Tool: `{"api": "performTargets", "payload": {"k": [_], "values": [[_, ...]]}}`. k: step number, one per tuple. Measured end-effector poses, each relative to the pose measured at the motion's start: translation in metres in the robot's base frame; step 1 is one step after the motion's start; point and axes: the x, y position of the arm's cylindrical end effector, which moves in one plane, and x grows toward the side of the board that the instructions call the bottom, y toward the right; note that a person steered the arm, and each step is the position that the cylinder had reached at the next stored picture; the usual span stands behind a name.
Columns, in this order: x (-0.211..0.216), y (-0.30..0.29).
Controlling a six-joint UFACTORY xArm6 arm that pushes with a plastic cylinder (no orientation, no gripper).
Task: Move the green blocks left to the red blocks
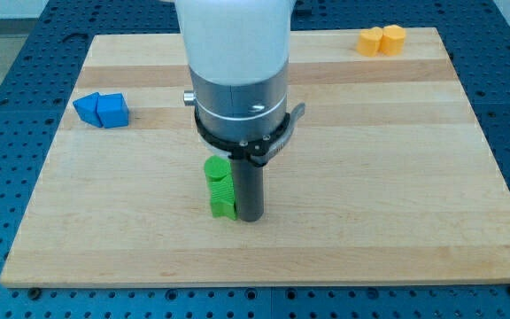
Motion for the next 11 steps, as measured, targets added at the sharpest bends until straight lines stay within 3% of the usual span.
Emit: {"api": "performTargets", "payload": {"k": [2,3,7,11], "values": [[0.038,0.028],[0.042,0.007],[-0.042,-0.028],[-0.084,-0.091]]}}
